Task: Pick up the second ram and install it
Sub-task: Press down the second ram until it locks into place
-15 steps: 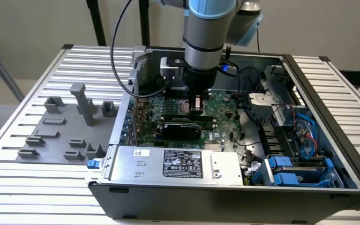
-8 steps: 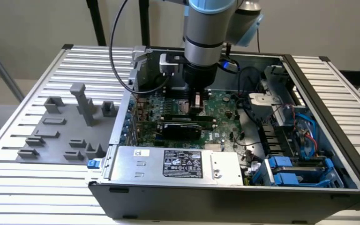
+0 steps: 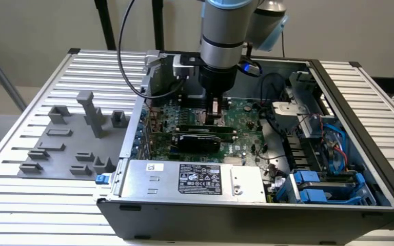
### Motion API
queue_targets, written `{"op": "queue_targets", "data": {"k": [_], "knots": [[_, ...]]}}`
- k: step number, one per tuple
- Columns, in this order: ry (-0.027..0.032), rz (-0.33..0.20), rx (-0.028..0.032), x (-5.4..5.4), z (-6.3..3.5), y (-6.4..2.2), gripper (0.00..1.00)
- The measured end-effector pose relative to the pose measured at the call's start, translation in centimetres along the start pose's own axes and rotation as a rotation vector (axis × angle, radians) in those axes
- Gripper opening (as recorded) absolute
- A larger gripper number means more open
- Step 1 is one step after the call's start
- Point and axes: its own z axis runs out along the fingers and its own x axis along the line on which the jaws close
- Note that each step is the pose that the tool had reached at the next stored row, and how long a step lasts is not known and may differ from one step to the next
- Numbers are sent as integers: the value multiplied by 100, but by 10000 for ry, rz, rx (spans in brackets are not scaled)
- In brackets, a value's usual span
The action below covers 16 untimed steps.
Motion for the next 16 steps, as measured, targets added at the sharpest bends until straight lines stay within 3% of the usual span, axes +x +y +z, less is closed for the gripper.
{"op": "queue_targets", "data": {"k": [16], "knots": [[1,2,2,-6,9,3,0]]}}
